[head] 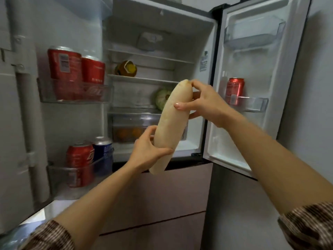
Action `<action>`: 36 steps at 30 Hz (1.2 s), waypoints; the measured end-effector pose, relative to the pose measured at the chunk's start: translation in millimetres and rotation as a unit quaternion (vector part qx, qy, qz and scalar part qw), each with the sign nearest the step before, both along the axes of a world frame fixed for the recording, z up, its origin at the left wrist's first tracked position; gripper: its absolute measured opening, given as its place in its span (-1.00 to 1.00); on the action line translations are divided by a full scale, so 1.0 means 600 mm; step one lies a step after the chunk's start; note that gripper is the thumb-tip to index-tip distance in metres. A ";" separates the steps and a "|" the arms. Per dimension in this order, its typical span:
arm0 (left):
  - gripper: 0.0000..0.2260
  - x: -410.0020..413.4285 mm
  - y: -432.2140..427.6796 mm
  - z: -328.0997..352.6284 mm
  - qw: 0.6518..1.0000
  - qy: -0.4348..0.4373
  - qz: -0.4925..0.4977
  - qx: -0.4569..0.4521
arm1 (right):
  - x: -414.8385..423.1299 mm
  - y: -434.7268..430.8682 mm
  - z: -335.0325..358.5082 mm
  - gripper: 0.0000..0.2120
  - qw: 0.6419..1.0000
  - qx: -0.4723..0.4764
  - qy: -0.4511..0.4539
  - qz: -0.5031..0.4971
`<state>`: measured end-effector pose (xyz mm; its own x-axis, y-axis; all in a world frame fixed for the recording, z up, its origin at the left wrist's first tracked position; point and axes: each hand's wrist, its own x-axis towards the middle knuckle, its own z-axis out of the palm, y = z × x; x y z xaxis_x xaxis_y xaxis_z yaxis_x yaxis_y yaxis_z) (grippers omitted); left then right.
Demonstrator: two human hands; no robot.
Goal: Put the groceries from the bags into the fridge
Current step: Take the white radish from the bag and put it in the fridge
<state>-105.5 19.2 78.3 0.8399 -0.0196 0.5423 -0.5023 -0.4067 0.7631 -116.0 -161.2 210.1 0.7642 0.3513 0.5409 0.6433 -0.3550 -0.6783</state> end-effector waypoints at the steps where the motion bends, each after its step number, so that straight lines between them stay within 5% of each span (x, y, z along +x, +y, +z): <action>1: -0.38 0.039 -0.014 0.012 1.000 -0.006 0.015 -0.002 | 0.036 -0.006 0.012 -0.49 1.000 -0.007 -0.019 0.005; 7: -0.34 0.261 -0.038 0.079 0.989 -0.037 0.135 0.055 | 0.239 -0.016 0.051 -0.53 0.995 -0.003 -0.098 0.026; 15: -0.37 0.492 0.002 0.150 0.926 -0.146 0.281 0.206 | 0.438 -0.006 0.026 -0.51 0.978 0.075 -0.188 -0.041; 32: -0.55 0.849 0.103 0.135 0.925 0.036 0.262 0.274 | 0.786 0.144 -0.076 -0.55 0.977 0.115 -0.147 -0.098; 36: -0.59 0.901 0.126 0.156 0.964 0.062 0.165 0.198 | 0.836 0.161 -0.092 -0.57 0.978 0.075 -0.161 -0.109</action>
<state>435.1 94.7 171.6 0.8942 0.0741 0.4416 -0.2106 -0.8007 0.5609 385.6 -64.3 154.8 0.5939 0.0975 0.7986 0.7524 -0.4187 -0.5085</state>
